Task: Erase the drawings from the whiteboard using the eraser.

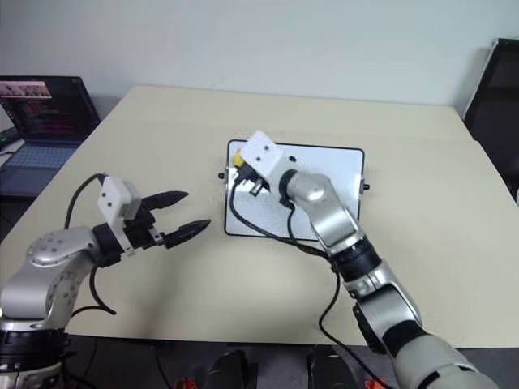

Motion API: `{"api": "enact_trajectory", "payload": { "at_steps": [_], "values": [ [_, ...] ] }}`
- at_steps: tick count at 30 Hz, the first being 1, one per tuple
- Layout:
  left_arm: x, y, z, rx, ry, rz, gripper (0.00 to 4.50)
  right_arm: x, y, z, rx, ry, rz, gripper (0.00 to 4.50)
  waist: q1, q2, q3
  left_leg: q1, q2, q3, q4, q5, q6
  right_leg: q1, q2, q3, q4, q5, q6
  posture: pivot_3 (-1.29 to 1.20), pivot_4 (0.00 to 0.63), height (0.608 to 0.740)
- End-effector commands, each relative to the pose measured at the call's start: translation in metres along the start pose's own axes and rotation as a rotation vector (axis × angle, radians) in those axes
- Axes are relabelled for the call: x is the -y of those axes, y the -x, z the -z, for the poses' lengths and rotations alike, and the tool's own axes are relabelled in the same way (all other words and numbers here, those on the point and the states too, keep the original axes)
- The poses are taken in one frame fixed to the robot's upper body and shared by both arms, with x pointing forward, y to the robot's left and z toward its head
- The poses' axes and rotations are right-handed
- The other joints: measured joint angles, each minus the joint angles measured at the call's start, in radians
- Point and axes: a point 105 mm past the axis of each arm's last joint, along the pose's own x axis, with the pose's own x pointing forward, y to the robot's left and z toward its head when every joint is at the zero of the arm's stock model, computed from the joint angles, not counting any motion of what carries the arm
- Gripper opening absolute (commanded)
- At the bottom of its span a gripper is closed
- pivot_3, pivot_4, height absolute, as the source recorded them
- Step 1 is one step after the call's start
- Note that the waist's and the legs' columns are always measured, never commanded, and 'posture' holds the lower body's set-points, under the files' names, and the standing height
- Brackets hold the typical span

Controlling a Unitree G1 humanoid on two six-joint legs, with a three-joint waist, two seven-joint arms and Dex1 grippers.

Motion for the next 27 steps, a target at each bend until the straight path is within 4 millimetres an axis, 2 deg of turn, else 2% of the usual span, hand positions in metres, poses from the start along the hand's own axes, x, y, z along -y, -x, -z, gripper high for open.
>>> {"api": "enact_trajectory", "payload": {
  "at_steps": [1,14,20,27],
  "values": [
    [-0.004,0.0,-0.012,0.028,-0.054,-0.002,4.5,0.008,-0.007,-0.006,0.007,0.043,0.017,1.09,0.0,0.0,0.0,0.0,0.0,0.0,0.0,0.0,0.0,0.0,0.0,0.0,0.0,0.0,0.0,0.0,0.15,0.74],
    [-0.003,-0.004,-0.011,0.035,-0.059,0.016,4.5,0.002,-0.028,-0.005,-0.008,0.065,-0.015,1.09,-0.018,0.001,0.0,0.0,0.0,-0.001,-0.001,0.0,0.0,0.0,0.0,-0.001,0.0,0.0,0.001,0.0,0.15,0.74],
    [-0.002,-0.006,-0.01,0.037,-0.057,0.023,4.5,0.002,-0.029,0.016,-0.088,0.039,-0.028,1.09,-0.019,0.001,0.0,0.0,0.0,-0.002,-0.001,0.0,0.0,0.0,0.0,-0.001,0.001,0.0,0.001,0.0,0.15,0.74],
    [-0.001,-0.008,-0.009,0.039,-0.055,0.029,4.5,0.003,-0.013,0.042,-0.16,0.015,-0.063,1.09,-0.017,0.0,0.0,0.0,0.0,-0.003,0.001,0.0,0.0,0.002,0.0,-0.002,0.001,0.0,0.002,0.0,0.15,0.74]
  ]
}}
